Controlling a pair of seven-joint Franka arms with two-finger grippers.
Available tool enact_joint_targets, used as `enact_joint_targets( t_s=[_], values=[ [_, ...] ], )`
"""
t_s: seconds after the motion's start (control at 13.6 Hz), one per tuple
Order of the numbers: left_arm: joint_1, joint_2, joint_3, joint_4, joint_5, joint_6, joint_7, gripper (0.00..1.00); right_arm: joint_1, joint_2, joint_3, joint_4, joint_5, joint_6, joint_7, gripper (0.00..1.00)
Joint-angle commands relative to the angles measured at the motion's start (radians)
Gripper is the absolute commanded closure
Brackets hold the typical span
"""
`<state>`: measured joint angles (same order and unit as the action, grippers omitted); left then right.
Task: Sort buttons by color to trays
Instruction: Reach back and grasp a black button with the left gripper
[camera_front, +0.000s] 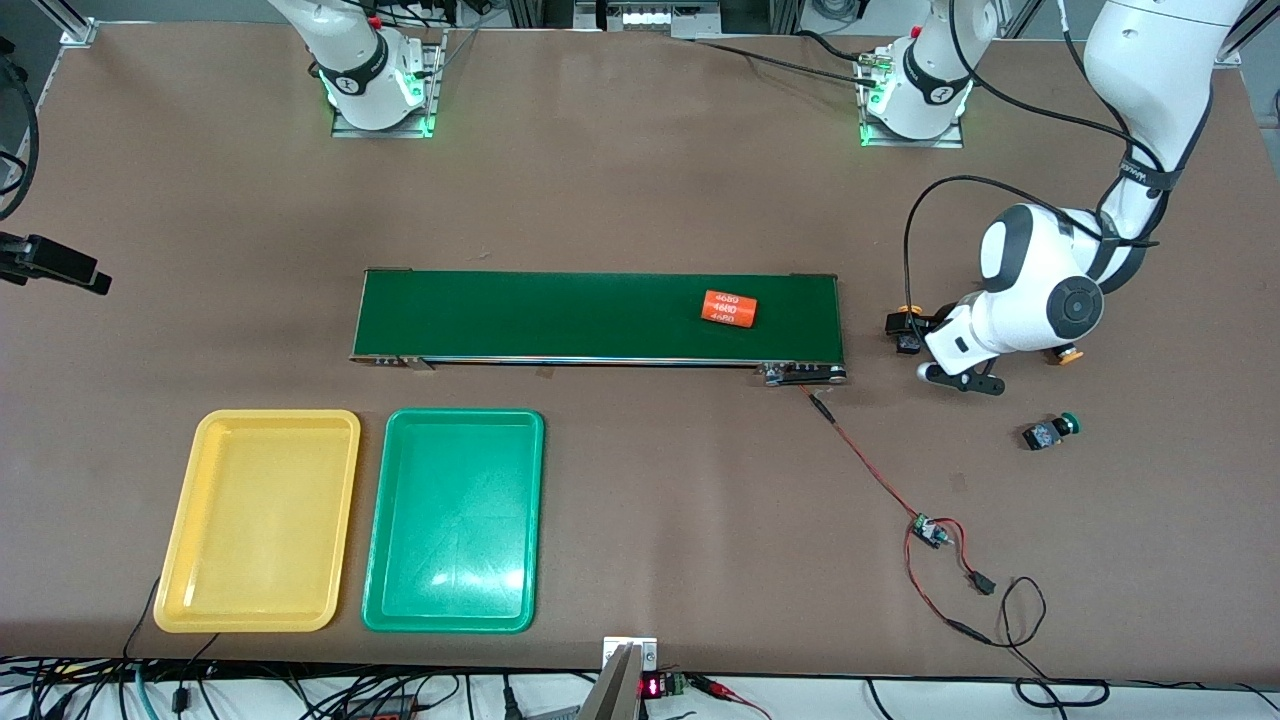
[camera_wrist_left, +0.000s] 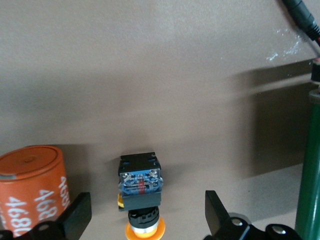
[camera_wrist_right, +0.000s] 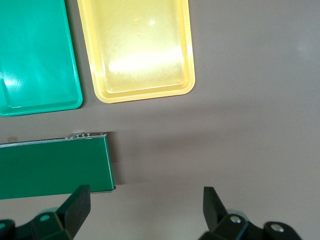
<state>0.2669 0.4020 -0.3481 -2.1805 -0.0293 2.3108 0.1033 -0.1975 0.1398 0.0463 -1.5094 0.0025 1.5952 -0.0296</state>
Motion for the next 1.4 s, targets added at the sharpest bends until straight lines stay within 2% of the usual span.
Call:
enact_joint_targets(
  t_s=[0.0, 0.22, 0.37, 0.44, 0.52, 0.74, 0.81, 1.03, 1.32],
  values=[
    [-0.003, -0.005, -0.002, -0.057, 0.011, 0.077, 0.001, 0.0, -0.007, 0.006, 0.007, 0.02, -0.007, -0.006, 0.01, 0.0],
    [-0.008, -0.003, 0.0, -0.07, 0.011, 0.084, 0.001, 0.0, -0.007, 0.001, 0.007, 0.02, -0.006, -0.005, 0.01, 0.0],
    [-0.008, 0.001, -0.002, -0.085, 0.011, 0.084, 0.001, 0.1, -0.007, 0.0, 0.007, 0.02, -0.007, -0.008, 0.005, 0.0],
    [-0.008, -0.002, 0.0, -0.09, 0.011, 0.084, 0.001, 0.2, -0.007, -0.002, 0.004, 0.02, -0.007, -0.008, 0.005, 0.0],
    [-0.008, 0.0, 0.0, -0.09, 0.011, 0.084, 0.001, 0.43, -0.008, -0.002, 0.003, 0.02, -0.006, -0.006, 0.007, 0.0],
    [-0.008, -0.005, -0.002, -0.087, 0.011, 0.079, 0.0, 0.94, -0.011, -0.002, 0.006, 0.021, -0.007, -0.008, 0.005, 0.0],
    [-0.008, -0.015, -0.002, -0.084, 0.012, 0.075, 0.001, 1.0, -0.011, -0.002, 0.006, 0.021, -0.007, -0.006, 0.005, 0.0],
    [-0.009, -0.061, -0.006, -0.053, 0.014, 0.047, -0.007, 1.0, -0.011, -0.002, 0.007, 0.021, -0.007, -0.012, 0.003, 0.0],
    [-0.017, -0.136, -0.044, 0.059, 0.014, -0.103, -0.016, 1.0, -0.022, 0.004, 0.003, 0.02, -0.002, -0.014, -0.018, 0.0]
  ],
)
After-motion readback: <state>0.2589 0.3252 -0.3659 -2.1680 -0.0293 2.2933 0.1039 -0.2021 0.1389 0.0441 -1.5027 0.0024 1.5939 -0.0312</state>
